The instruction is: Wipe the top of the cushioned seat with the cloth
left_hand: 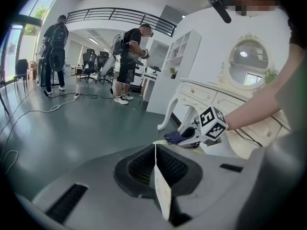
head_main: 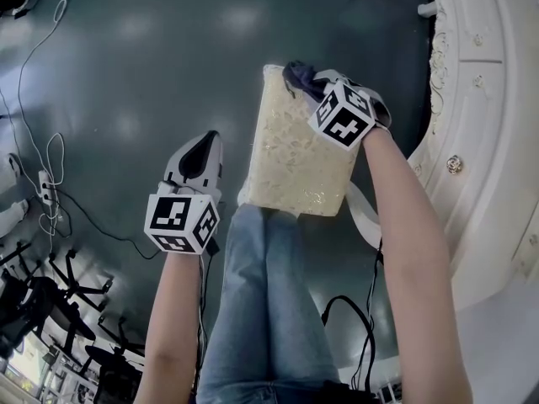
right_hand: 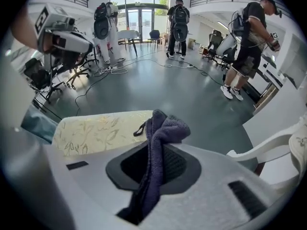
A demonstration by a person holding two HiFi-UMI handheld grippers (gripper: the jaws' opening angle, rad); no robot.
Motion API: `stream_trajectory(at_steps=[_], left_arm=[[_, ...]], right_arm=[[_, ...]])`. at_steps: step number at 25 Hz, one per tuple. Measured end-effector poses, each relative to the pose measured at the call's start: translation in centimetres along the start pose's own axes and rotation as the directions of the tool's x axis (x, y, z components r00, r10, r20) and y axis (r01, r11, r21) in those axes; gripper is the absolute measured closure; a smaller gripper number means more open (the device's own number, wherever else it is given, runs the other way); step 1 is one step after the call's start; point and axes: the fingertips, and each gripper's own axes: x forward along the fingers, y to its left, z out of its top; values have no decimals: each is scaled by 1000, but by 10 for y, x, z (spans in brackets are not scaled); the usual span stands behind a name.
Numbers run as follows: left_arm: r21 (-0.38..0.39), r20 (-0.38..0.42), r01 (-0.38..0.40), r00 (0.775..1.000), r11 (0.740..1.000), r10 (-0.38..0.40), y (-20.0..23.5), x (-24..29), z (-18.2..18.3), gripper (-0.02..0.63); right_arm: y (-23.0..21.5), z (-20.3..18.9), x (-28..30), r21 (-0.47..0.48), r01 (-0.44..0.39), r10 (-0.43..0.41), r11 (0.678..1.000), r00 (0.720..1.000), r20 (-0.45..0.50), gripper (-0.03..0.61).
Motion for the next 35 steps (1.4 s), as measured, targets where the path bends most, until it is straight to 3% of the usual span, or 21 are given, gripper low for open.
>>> stream_trajectory(at_steps=[13,35], left_arm=[[10,5,23,1000,1000,-23,-13,-10,-5,609],[15,14,43,999,999,-44,-27,-34,-23,609]], right_arm=[[42,-4,-6,-82,-77,78,994,997,10,540],[116,-12,-14,-108,-181,182,978,983,0,540]])
